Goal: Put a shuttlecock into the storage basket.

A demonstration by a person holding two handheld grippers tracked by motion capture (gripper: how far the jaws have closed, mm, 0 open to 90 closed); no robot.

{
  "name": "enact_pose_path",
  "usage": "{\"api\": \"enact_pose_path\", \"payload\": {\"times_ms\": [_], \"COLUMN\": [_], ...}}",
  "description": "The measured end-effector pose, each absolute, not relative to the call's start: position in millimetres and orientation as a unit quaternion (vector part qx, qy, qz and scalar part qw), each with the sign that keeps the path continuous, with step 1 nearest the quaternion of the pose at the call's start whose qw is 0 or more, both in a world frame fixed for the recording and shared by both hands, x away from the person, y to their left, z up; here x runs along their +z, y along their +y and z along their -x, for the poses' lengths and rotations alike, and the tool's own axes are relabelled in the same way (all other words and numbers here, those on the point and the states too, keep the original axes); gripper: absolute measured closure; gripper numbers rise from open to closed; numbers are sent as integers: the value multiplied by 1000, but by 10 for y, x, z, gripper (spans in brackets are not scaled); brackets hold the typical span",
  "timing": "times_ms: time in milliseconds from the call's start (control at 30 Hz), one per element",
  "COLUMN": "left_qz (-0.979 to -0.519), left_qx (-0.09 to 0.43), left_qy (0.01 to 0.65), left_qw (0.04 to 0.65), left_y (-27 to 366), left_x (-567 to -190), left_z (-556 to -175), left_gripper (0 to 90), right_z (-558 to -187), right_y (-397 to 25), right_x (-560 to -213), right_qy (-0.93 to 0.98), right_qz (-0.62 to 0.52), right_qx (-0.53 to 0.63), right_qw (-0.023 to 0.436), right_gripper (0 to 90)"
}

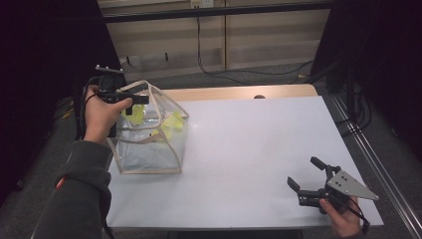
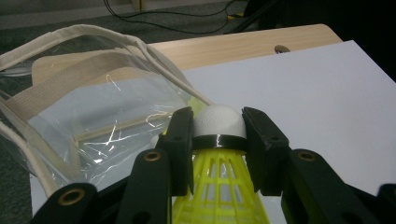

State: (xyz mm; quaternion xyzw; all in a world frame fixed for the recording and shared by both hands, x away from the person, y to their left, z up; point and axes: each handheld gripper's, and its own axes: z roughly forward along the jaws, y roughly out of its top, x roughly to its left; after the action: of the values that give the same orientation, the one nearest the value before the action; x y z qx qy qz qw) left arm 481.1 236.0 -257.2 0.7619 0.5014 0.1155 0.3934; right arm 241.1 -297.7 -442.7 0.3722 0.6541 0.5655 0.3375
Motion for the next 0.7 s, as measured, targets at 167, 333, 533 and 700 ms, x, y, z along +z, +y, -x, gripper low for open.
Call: {"api": "enact_pose_path", "payload": {"times_ms": [167, 333, 533, 700], "left_qz": [-761, -762, -762, -759], "left_qx": [117, 117, 118, 119], "left_qy": [503, 503, 503, 508], "left_qw": [393, 392, 390, 391], "left_y": [2364, 2371, 2370, 2383], "left_x": [-2579, -2595, -2617, -2622], "left_z": [-4807, -4803, -4794, -4789], "left_gripper": [644, 643, 617, 598], "right_z": [-2410, -2410, -2410, -2409], "right_y": [-2977, -2976, -2976, -2976], "right_x": [-4427, -4427, -4428, -4427], "right_qy": [654, 654, 654, 653], "right_qz": [-372, -372, -372, -373], "right_qx": [566, 566, 566, 566], "right_qw": [337, 338, 337, 337], "right_gripper": [11, 11, 11, 11]}}
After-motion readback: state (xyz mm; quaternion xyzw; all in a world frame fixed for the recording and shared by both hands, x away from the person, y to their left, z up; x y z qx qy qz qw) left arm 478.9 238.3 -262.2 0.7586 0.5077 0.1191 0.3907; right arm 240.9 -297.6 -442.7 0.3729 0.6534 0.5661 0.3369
